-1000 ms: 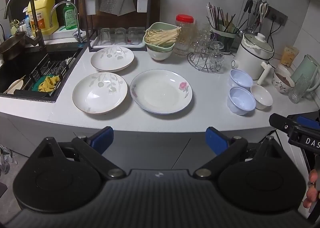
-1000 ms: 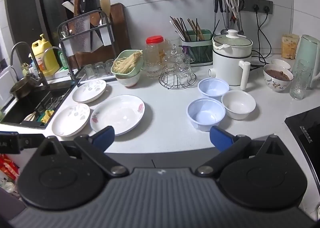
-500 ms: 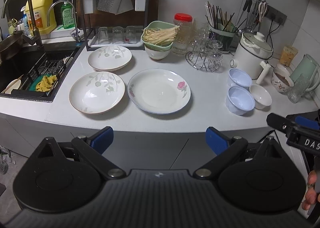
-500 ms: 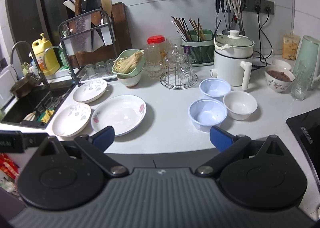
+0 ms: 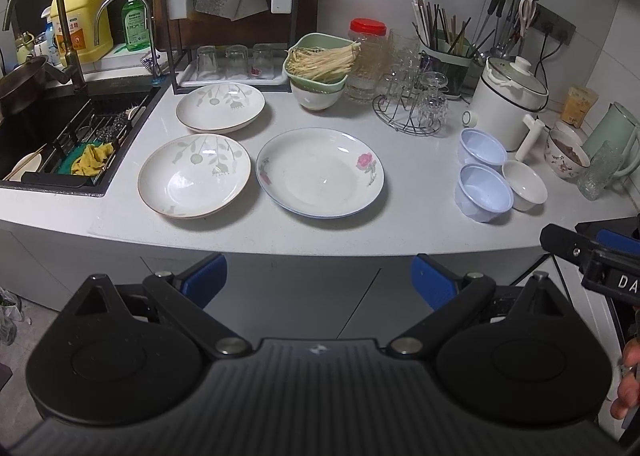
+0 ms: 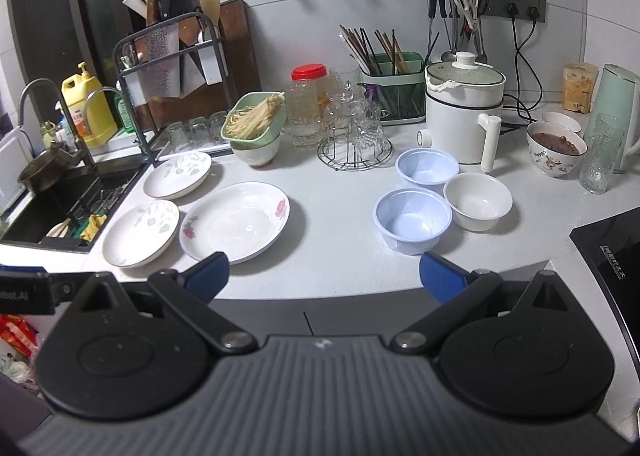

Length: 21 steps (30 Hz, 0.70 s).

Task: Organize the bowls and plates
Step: 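Move both tools toward the larger leaf-pattern plate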

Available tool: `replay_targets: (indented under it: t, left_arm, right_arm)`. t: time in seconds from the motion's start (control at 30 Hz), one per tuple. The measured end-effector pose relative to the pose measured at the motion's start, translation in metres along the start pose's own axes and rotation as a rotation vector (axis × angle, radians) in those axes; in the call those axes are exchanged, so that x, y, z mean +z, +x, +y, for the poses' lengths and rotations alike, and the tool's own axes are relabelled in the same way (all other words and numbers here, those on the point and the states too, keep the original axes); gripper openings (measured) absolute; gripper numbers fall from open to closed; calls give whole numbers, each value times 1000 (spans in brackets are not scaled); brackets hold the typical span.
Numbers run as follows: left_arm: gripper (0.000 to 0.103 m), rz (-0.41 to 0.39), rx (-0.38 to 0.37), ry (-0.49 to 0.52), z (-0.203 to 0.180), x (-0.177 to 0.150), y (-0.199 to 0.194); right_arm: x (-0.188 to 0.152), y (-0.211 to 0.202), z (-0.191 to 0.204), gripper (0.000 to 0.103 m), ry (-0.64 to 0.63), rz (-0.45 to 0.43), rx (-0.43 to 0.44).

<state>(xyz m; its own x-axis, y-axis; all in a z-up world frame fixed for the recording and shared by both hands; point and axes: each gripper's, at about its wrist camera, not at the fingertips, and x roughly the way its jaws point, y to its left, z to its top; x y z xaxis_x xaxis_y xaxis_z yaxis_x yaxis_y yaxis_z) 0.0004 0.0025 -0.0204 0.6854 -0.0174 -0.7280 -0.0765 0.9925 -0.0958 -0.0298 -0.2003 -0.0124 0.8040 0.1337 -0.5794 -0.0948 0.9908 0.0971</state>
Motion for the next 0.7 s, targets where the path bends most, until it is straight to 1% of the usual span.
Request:
replay_targets:
  t: [0.17, 0.33, 0.5, 0.7]
  left_arm:
    - [100, -5, -7, 8, -4, -1, 0]
    - [100, 5, -7, -13, 0, -5, 2]
    - [100, -3, 0, -28, 2, -2, 3]
    - [100, 0, 6, -31, 3, 6, 7]
  right_arm:
    - [-2, -2, -1, 103, 2, 4, -14]
    - [-1, 0, -2, 103, 4, 5, -12]
    - [0, 5, 0, 103, 2, 15, 5]
    - [-1, 8, 4, 103, -10, 19, 2]
